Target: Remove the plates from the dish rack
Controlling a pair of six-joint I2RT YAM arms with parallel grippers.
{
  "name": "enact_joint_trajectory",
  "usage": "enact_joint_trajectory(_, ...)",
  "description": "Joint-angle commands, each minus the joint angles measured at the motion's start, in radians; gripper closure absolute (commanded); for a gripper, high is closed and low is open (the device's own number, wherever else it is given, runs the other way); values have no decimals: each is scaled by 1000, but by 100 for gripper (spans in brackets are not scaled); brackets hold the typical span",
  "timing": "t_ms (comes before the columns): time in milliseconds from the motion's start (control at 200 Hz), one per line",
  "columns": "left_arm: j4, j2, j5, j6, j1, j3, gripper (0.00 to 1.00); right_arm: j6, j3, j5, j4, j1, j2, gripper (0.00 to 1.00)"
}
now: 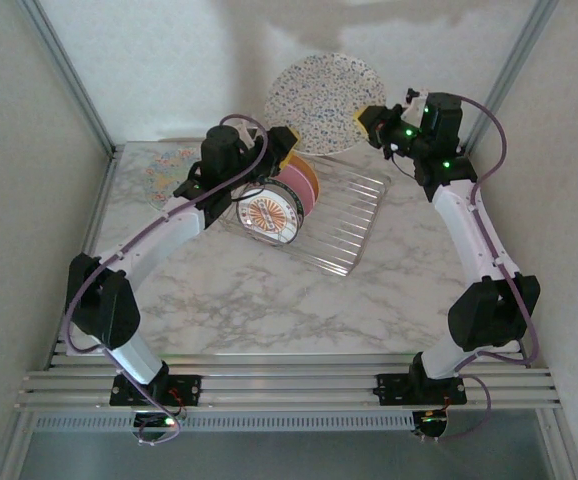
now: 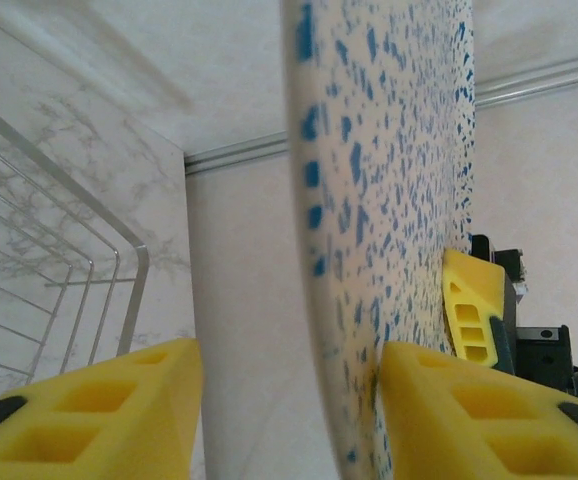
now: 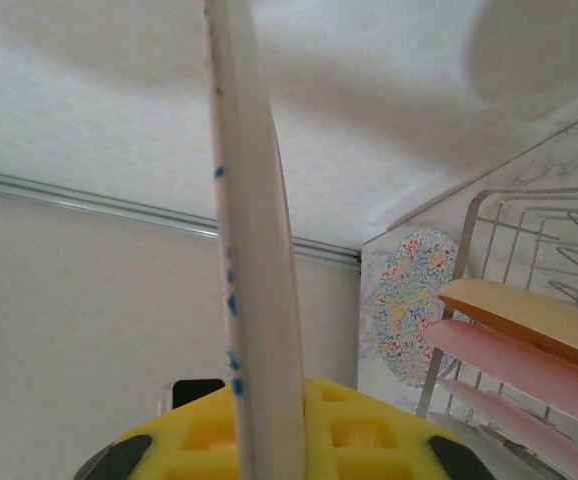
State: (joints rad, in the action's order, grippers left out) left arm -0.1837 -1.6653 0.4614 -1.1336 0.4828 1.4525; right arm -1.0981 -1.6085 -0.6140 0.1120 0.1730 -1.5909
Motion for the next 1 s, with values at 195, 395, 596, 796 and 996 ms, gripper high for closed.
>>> enact_joint_trajectory(195,-33,-21,7,-20,10,47,73,-26,-1,-42,-37,36,28,100)
enact_joint_trajectory(395,-18,-19,-4,-26,10,47,100,-11,2,-40,-26,41,25,100)
enact_joint_trajectory(596,-57,-1,1,-55,-4,47,100,79,-22,3,51,43,42,81)
enact_joint_trajectory(796,-95,33,25,-89,-68,50,100,211,7,119,112,45,108,40)
enact_joint_trajectory(996,-124,75,52,-119,-162,11,100,371,76,194,46,65,200,34)
